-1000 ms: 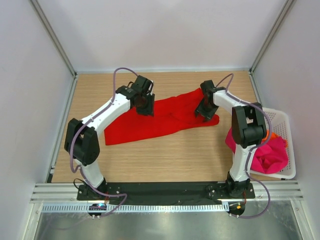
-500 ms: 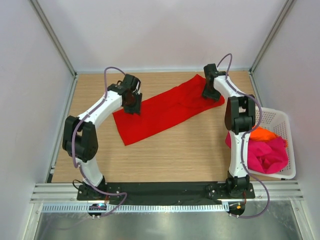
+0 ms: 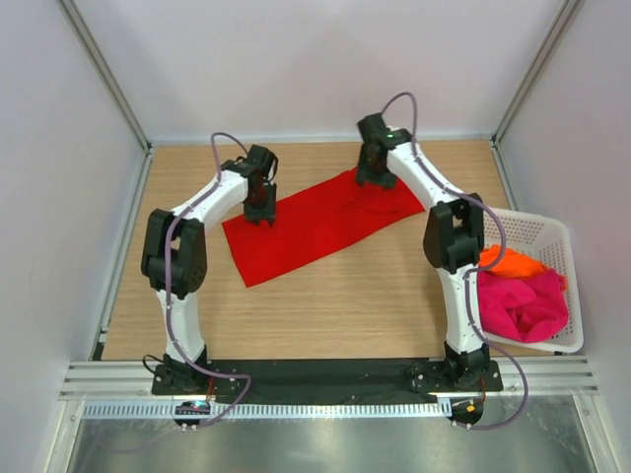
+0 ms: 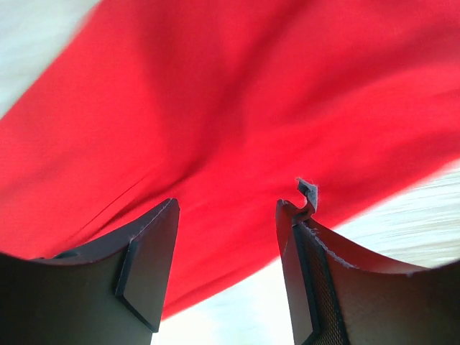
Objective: Fold and stack the t-shirts
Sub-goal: Fold the tshirt
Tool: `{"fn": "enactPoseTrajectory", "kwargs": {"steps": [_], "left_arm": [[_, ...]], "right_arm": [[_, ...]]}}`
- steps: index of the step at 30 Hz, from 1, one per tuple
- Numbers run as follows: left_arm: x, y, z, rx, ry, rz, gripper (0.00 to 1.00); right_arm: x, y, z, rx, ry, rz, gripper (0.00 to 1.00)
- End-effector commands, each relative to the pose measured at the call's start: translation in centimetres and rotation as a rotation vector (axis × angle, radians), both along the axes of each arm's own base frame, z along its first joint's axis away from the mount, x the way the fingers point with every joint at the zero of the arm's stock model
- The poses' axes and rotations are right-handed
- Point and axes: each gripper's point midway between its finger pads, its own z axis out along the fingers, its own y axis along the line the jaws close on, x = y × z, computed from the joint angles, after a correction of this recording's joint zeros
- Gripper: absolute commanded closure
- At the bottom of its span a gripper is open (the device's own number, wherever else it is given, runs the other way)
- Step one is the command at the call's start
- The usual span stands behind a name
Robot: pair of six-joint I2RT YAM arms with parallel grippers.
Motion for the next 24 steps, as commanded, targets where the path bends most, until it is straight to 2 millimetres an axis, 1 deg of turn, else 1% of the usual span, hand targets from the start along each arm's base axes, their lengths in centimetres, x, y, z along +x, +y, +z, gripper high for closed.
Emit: {"fn": "enactPoseTrajectory", "kwargs": {"steps": [1,2,3,4,5,6,7,8,9,10,11,12,13,14,15,16,17,18,19,20,21,22,23,24], "left_arm": [[1.1,1.6,7.1,-0.074,-0.198,0.115,0.61],[0.8,2.2,7.2,-0.078,-0.203,0.139,0.61],[0.6,2.5,7.7,-0.083,-0.215,0.15,0.61],[0.4,2.8,9.1,-0.097,-0.249,0.166,0.61],[-0.2,3.2,8.8,-0.094,-0.242,0.177,0.61],[-0.4,3.7,9.1,-0.101,-0.246,0.193,0.61],[-1.0,3.6,9.8,-0.13,-0.251,0.205,0.61],[-1.4,3.7,9.9,-0.142,-0.247,0.212,0.61],[-2.1,3.7,9.4,-0.146,-0.233,0.216,0.61],[-2.5,3.6,9.5,-0.159,-0.23,0.218,0.61],[-3.0,3.4,10.4,-0.187,-0.246,0.224,0.61],[-3.8,3.5,9.8,-0.193,-0.229,0.23,0.61],[-4.3,3.3,10.0,-0.209,-0.229,0.23,0.61],[-5.2,2.6,10.5,-0.262,-0.222,0.216,0.61],[-5.6,2.1,10.9,-0.303,-0.229,0.222,0.61],[-7.2,1.9,9.1,-0.32,-0.176,0.228,0.62],[-8.1,1.3,10.0,-0.365,-0.19,0.22,0.62],[-8.9,0.6,10.0,-0.407,-0.177,0.22,0.62],[-10.6,0.1,8.5,-0.407,-0.137,0.208,0.62],[-11.4,-0.3,9.6,-0.433,-0.171,0.191,0.62],[-12.1,-0.6,9.4,-0.438,-0.166,0.191,0.62],[-13.0,-0.7,9.1,-0.44,-0.157,0.183,0.62],[-13.8,-1.2,9.1,-0.449,-0.15,0.168,0.62],[-14.4,-1.4,9.8,-0.469,-0.164,0.163,0.62]], "right_arm": [[-2.0,9.0,1.5,0.137,-0.015,0.13,0.37],[-2.3,10.3,0.9,0.148,-0.002,0.145,0.37],[-2.9,12.7,1.1,0.171,-0.004,0.187,0.37],[-3.3,13.8,0.0,0.177,0.018,0.204,0.38],[-3.5,14.9,-0.3,0.193,0.02,0.224,0.39],[-4.3,16.3,-0.7,0.19,0.029,0.254,0.4],[-4.8,17.0,-1.7,0.177,0.045,0.27,0.4],[-5.2,17.5,-2.2,0.162,0.051,0.296,0.41],[-5.7,17.5,-3.0,0.137,0.065,0.304,0.42],[-6.7,18.4,-3.5,0.125,0.074,0.335,0.42],[-7.1,18.5,-4.4,0.107,0.082,0.358,0.43],[-7.5,18.8,-4.7,0.098,0.081,0.369,0.42],[-7.8,19.1,-5.1,0.086,0.078,0.381,0.42],[-8.1,19.1,-5.2,0.078,0.076,0.39,0.43],[-8.7,18.5,-6.0,0.045,0.095,0.412,0.42],[-9.0,18.3,-6.2,0.027,0.096,0.419,0.43],[-9.8,17.5,-6.7,-0.003,0.113,0.426,0.42],[-10.2,17.1,-6.9,-0.012,0.118,0.431,0.42],[-10.4,16.7,-7.2,-0.023,0.115,0.439,0.42],[-11.7,15.5,-8.6,-0.047,0.159,0.441,0.41],[-12.2,15.1,-8.1,-0.047,0.155,0.441,0.41],[-12.8,14.6,-8.3,-0.056,0.164,0.444,0.41],[-14.4,13.1,-9.6,-0.087,0.208,0.441,0.41],[-14.9,12.6,-8.7,-0.079,0.196,0.436,0.41]]}}
